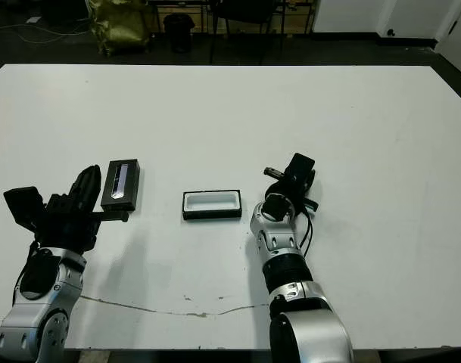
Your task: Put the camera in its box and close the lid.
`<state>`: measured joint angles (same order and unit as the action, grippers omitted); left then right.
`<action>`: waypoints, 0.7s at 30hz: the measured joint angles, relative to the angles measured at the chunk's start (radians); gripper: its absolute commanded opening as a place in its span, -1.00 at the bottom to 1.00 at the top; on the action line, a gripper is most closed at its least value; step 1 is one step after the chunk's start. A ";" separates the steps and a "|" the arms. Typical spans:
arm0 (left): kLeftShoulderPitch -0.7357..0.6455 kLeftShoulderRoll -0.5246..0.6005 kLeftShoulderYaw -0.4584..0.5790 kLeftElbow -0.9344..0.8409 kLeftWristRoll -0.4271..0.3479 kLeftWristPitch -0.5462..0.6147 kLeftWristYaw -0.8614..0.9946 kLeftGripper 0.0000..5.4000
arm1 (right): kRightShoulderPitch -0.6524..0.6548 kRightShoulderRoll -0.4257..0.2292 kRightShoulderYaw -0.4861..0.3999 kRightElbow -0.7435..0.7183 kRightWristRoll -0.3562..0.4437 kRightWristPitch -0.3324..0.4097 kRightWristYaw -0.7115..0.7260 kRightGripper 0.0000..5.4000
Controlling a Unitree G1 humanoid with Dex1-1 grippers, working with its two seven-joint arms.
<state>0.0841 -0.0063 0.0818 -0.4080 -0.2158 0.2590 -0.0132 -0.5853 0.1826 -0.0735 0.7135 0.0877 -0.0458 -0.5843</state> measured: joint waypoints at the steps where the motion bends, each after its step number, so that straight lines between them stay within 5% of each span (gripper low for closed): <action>1: 0.000 0.000 0.000 0.000 0.001 0.005 0.001 -1.00 | 0.021 0.001 0.013 -0.037 -0.001 0.008 0.015 -0.68; 6: 0.003 -0.001 0.000 0.000 0.001 0.007 0.005 -1.00 | 0.204 0.029 0.099 -0.322 -0.010 0.050 0.109 -0.69; 14: 0.006 0.000 -0.010 0.002 0.011 0.002 0.003 -1.00 | 0.413 -0.025 0.185 -0.816 0.035 0.255 0.202 -0.69; 21: 0.006 -0.001 -0.009 0.002 0.006 0.003 0.002 -1.00 | 0.513 -0.031 0.260 -1.029 0.073 0.308 0.239 -0.69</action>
<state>0.0904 -0.0071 0.0730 -0.4064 -0.2099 0.2623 -0.0107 -0.0720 0.1516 0.1863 -0.3159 0.1608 0.2625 -0.3454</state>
